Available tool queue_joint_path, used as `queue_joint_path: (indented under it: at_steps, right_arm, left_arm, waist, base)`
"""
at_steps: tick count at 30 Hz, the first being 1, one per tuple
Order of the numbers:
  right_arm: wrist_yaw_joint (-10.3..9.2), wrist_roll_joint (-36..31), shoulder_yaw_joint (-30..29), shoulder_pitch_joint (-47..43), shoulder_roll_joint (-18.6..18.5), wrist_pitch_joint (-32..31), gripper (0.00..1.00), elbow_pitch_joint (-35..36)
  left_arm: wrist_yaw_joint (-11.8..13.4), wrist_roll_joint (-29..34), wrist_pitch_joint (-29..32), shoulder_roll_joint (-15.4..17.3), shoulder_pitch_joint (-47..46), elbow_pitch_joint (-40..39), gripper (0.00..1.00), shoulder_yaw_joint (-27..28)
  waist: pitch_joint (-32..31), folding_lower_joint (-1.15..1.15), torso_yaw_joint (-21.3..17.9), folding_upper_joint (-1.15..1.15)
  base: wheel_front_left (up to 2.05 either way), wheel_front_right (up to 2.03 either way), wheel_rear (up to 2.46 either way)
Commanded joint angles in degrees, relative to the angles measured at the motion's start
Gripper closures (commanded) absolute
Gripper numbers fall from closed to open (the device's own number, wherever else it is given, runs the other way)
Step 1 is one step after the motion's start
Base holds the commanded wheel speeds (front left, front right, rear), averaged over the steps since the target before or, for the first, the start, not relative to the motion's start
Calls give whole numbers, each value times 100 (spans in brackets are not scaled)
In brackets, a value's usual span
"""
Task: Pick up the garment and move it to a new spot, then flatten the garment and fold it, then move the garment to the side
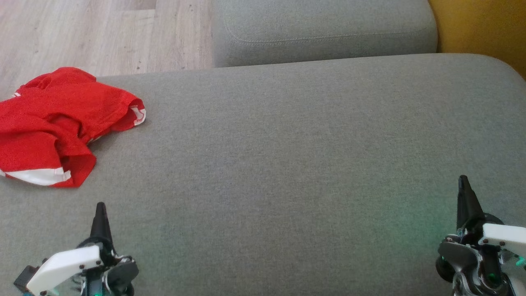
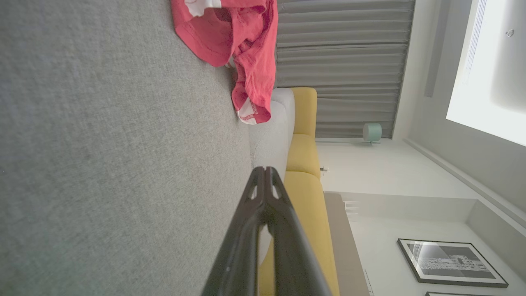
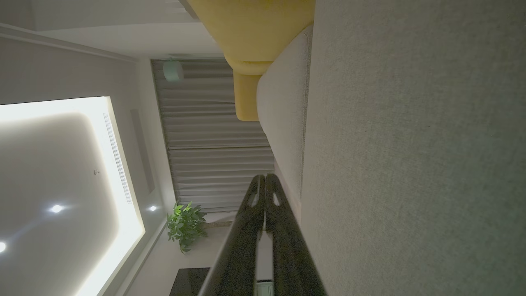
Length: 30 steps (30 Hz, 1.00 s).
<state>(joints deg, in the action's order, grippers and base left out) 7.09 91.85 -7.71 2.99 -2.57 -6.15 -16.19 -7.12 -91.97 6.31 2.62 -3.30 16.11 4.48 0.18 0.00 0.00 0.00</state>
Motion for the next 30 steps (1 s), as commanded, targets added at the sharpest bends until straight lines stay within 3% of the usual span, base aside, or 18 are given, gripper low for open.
queue_joint_path:
  at_steps: [1, 30]
  right_arm:
    - [40, 33, 121, 320, -31, -32, 100, 217]
    - [40, 33, 121, 320, -31, -32, 100, 217]
  left_arm:
    - [-36, -21, 16, 26, -288, -208, 100, 202]
    - [-36, -21, 16, 26, -288, -208, 100, 202]
  waist:
    - [0, 0, 0, 0]
    - [0, 0, 0, 0]
  base:
    - [0, 0, 0]
    - [0, 0, 0]
